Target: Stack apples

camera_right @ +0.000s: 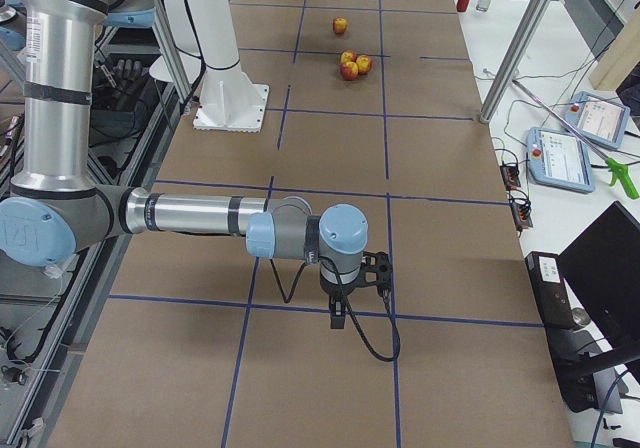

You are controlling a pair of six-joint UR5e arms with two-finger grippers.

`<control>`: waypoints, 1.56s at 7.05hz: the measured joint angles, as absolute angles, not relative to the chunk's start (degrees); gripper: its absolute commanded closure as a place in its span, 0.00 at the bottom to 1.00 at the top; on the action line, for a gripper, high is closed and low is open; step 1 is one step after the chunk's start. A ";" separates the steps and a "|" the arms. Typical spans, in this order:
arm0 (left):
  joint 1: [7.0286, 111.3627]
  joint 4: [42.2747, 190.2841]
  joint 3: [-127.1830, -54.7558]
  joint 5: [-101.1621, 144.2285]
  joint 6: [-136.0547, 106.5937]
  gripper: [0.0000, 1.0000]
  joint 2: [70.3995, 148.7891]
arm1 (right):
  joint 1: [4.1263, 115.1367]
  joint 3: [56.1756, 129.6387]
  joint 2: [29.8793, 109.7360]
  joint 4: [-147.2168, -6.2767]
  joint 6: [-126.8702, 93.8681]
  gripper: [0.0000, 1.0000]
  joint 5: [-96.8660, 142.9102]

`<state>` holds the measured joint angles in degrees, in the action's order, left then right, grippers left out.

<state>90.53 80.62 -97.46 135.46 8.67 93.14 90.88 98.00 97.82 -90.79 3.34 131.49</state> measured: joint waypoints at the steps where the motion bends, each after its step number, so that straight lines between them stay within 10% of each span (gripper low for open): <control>1: 86.32 83.44 -98.72 136.44 2.88 0.00 93.19 | 90.88 98.00 97.82 -90.79 3.34 0.00 131.48; 11: 56.25 113.04 -97.55 130.09 -40.08 0.00 87.31 | 90.88 98.00 97.82 -90.79 3.34 0.00 131.48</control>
<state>56.25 113.04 -97.55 130.09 -40.08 87.31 90.88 98.00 97.82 -90.79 3.34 131.48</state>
